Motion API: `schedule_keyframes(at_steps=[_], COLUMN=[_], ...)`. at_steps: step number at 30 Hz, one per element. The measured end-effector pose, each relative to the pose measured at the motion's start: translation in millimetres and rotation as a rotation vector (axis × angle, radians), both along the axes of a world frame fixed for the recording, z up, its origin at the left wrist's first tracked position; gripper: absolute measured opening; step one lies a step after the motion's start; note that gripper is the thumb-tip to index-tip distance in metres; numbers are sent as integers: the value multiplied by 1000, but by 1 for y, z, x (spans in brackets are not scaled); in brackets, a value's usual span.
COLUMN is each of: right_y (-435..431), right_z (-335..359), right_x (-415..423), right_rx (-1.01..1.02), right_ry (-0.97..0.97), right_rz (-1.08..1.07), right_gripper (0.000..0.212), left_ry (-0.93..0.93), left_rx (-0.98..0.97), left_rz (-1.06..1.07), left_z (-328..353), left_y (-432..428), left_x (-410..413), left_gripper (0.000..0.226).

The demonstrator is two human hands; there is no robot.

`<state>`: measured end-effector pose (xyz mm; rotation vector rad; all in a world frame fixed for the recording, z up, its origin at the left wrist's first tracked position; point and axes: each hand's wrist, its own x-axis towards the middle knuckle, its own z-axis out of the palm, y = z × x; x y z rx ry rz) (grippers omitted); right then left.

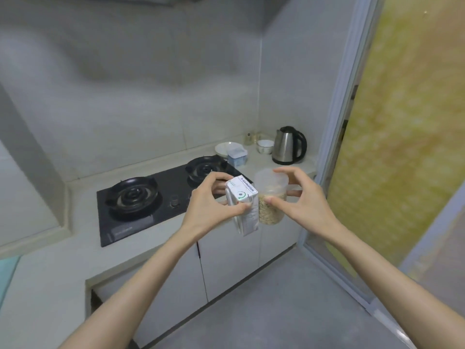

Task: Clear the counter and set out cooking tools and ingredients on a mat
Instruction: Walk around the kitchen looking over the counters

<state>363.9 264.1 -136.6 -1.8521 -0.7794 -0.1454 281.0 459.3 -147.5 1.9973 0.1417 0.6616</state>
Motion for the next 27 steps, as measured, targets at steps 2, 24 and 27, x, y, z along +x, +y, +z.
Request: schedule_keyframes(at_steps=[2, 24, 27], right_y=[2, 23, 44], right_z=[-1, -49, -57], right_x=[31, 432, 473], right_rx=[15, -91, -114], right_ry=[-3, 147, 158], right_rz=[-22, 71, 66], right_gripper=[55, 60, 63], left_ry=[0, 139, 166], left_rx=[-18, -25, -34], left_rz=[-30, 182, 213], left_z=[1, -49, -58], left_y=[3, 44, 63], left_x=[37, 405, 441], left_gripper=[57, 73, 72])
